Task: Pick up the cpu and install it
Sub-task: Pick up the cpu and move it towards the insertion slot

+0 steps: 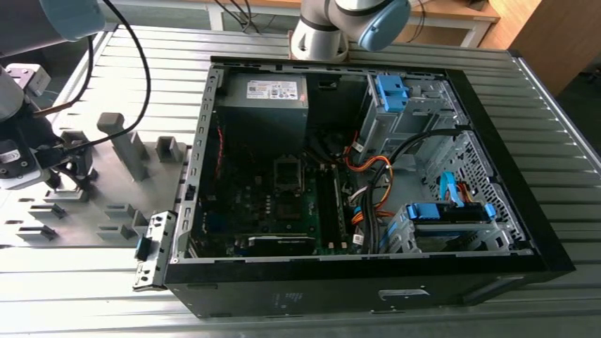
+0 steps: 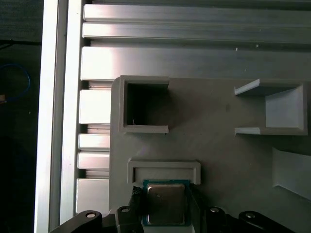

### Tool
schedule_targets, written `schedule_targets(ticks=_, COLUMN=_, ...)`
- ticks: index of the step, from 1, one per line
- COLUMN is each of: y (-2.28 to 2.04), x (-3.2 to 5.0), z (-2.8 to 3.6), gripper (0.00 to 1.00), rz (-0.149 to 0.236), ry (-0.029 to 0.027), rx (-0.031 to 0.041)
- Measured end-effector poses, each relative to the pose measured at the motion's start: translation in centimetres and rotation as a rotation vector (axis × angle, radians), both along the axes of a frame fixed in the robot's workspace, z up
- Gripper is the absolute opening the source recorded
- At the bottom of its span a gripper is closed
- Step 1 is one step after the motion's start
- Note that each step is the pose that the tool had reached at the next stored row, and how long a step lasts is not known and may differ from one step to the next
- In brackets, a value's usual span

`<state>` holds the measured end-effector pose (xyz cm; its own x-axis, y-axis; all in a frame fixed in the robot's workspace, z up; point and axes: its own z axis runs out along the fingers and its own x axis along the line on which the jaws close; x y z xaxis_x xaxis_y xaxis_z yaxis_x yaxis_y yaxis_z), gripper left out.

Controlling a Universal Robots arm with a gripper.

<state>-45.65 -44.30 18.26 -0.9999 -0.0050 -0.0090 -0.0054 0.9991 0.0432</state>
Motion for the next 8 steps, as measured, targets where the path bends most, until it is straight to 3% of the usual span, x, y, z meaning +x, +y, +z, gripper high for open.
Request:
schedule_targets(ticks=6, y=0.0, x=0.0, z=0.0, gripper=0.52, rz=0.0, ry=0.0, rx=0.0)
schedule_targets(ticks=8, y=0.0, x=0.0, z=0.0, gripper=0.58, rz=0.0, ry=0.0, rx=0.0)
